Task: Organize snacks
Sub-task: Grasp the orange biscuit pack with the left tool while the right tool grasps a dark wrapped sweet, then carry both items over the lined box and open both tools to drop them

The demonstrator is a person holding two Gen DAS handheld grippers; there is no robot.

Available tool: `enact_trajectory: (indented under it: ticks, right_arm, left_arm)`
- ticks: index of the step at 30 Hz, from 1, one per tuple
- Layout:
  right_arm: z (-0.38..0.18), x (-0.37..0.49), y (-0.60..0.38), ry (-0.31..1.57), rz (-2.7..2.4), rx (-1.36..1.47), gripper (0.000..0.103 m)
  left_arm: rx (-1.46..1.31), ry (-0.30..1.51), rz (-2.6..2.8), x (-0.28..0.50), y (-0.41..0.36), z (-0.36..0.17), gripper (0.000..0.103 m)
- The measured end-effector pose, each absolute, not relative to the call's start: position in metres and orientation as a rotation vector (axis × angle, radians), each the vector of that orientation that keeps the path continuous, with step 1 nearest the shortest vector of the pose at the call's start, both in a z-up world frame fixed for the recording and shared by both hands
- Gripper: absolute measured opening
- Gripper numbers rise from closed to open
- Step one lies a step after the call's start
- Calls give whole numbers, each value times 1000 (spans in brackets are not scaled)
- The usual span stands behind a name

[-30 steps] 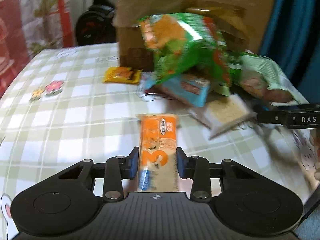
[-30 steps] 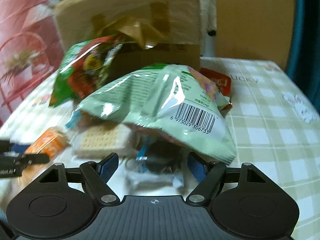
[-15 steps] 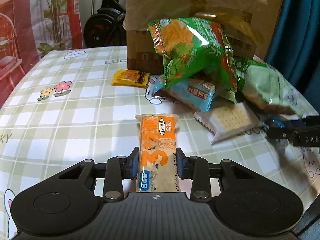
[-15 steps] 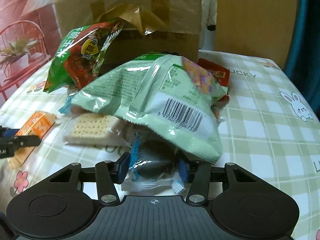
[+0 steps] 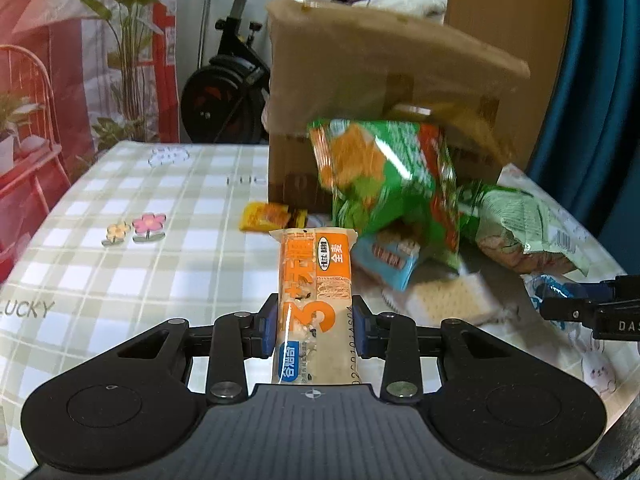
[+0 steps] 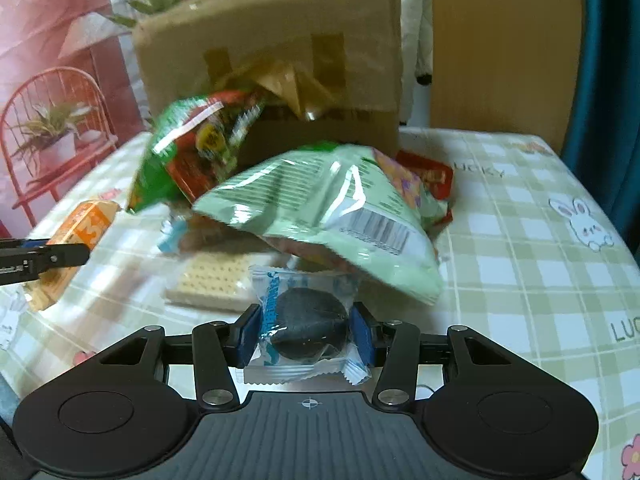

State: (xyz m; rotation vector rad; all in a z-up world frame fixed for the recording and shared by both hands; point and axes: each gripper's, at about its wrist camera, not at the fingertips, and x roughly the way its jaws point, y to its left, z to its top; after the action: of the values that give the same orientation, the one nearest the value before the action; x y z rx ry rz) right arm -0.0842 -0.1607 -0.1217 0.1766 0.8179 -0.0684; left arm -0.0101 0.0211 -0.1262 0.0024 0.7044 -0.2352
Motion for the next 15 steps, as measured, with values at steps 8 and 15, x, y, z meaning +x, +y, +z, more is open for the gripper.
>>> enact_trajectory:
  ticks: [8,15]
  right_arm:
    - [-89,-83,-148,730,-16,161,44]
    - [-64,-76,-140,664,23,144,44]
  left_arm:
    - [-22,634,-234,-12,23,-104,38]
    - [-47,585,-224,-7,27,-86,38]
